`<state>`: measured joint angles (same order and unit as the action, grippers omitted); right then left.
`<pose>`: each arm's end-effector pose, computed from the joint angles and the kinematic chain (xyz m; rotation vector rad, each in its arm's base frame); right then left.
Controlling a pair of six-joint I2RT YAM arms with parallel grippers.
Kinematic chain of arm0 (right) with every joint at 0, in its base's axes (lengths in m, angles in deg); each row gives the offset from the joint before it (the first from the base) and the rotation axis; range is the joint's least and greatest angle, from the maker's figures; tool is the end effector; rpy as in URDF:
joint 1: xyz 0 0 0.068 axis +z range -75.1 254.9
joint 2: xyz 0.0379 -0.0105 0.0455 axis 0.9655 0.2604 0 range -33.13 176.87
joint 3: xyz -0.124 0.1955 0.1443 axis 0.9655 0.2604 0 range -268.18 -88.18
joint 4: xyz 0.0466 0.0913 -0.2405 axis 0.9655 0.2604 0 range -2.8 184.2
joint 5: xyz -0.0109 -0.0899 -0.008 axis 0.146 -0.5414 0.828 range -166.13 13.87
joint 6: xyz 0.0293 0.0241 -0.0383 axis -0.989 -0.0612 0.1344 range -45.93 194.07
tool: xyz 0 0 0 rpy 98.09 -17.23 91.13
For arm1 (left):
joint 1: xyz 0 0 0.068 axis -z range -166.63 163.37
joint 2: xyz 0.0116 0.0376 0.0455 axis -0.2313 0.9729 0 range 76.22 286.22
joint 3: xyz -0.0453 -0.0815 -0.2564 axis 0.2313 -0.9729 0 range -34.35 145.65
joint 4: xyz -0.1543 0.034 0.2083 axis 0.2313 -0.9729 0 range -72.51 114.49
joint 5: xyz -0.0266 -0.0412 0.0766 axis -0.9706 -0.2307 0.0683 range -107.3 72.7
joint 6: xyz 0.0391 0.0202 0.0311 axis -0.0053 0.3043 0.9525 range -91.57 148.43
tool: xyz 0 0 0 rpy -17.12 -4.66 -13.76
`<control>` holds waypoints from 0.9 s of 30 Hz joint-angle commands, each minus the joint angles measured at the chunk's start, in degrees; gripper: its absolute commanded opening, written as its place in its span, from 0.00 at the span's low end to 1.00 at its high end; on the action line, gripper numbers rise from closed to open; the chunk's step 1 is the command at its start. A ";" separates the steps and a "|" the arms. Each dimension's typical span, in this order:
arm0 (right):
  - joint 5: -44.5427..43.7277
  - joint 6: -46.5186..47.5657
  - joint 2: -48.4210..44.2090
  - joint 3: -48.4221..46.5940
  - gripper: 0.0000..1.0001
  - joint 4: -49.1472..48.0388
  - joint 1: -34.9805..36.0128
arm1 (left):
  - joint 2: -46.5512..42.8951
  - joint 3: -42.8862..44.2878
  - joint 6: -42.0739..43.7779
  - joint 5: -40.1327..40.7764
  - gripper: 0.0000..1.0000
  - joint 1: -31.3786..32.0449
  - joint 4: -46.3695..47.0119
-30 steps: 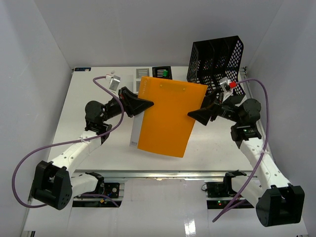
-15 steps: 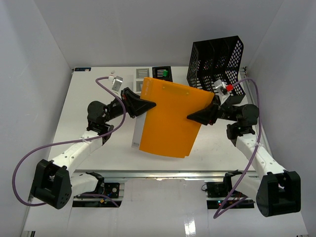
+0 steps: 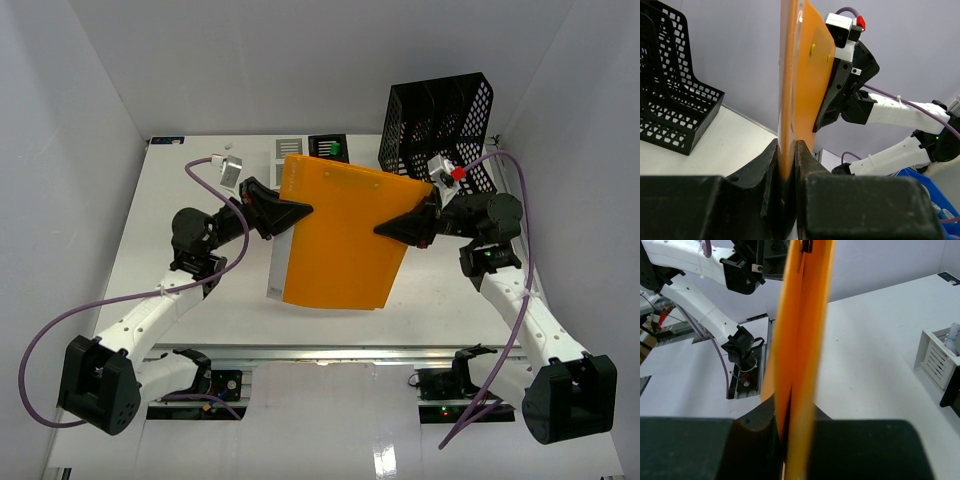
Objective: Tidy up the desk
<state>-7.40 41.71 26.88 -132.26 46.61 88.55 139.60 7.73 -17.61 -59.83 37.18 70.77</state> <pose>0.2051 0.0838 0.3689 -0.9502 1.2390 1.3231 0.2122 -0.1200 0.3588 0.4853 1.3123 -1.4539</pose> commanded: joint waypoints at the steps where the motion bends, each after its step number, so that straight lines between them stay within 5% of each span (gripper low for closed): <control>1: 1.37 4.79 -1.69 -3.49 0.42 3.72 0.33 | -1.97 -0.13 2.79 4.25 0.17 -0.37 -2.23; 3: 2.12 5.84 -1.79 -4.04 0.50 4.47 0.33 | -2.02 -0.08 2.94 4.15 0.17 -0.42 -2.38; 5: 3.02 6.91 -1.64 -4.51 0.45 5.07 0.33 | -1.99 -0.24 2.93 4.25 0.24 -0.43 -2.42; 8: 3.25 8.10 -1.11 -5.84 0.08 7.36 0.33 | -2.21 -0.86 2.62 5.00 0.37 -0.35 -2.16; 14: 1.59 10.11 -1.37 -7.15 0.08 10.69 0.33 | -2.37 -0.95 2.27 5.52 0.59 -0.43 -2.58; 18: 1.06 12.21 -1.20 -8.47 0.08 13.41 0.24 | -3.61 -0.69 3.32 6.49 0.85 -0.43 -3.73; 27: -3.88 22.86 -1.11 -11.74 0.08 27.57 0.15 | -5.29 -0.06 6.38 7.08 0.90 -0.43 -7.76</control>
<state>-7.49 57.29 26.49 -139.97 67.48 88.53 135.77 6.90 -13.21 -53.69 37.05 65.26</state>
